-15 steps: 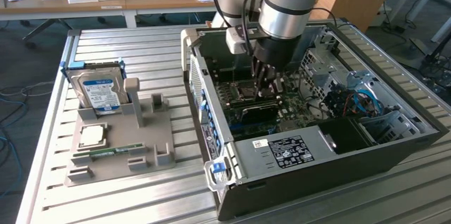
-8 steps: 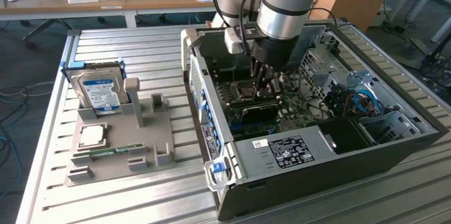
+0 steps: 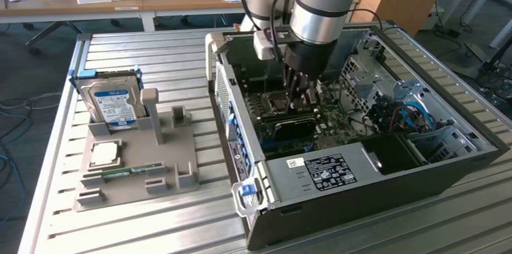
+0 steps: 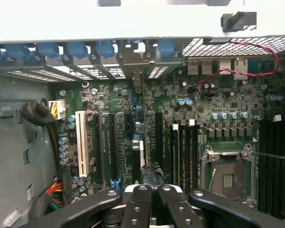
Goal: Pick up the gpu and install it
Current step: 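Press down on the gpu until it lock into place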
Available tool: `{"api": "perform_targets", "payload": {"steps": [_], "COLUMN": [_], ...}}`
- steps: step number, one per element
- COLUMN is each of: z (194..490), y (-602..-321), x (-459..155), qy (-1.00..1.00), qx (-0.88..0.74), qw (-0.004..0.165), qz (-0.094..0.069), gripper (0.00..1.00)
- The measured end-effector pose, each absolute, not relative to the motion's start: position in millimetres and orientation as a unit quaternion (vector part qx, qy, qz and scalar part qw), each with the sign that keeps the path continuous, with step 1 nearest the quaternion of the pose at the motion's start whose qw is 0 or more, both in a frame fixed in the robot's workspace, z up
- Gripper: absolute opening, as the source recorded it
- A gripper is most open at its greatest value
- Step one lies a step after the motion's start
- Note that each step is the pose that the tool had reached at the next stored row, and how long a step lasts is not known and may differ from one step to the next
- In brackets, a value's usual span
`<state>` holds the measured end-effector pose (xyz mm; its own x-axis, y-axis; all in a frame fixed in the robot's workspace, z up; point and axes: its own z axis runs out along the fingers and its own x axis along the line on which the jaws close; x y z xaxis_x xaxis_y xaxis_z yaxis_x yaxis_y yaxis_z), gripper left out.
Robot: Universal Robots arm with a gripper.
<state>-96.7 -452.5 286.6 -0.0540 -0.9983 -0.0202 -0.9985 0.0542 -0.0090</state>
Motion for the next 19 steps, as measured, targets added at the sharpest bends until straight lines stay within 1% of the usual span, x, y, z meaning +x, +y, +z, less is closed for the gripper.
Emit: {"api": "perform_targets", "payload": {"steps": [19], "z": [273.2], "y": [-452.5], "x": [-96.9], "qy": [0.726], "qx": [-0.688], "qw": [0.010], "qz": [0.004], "gripper": [0.11]}}
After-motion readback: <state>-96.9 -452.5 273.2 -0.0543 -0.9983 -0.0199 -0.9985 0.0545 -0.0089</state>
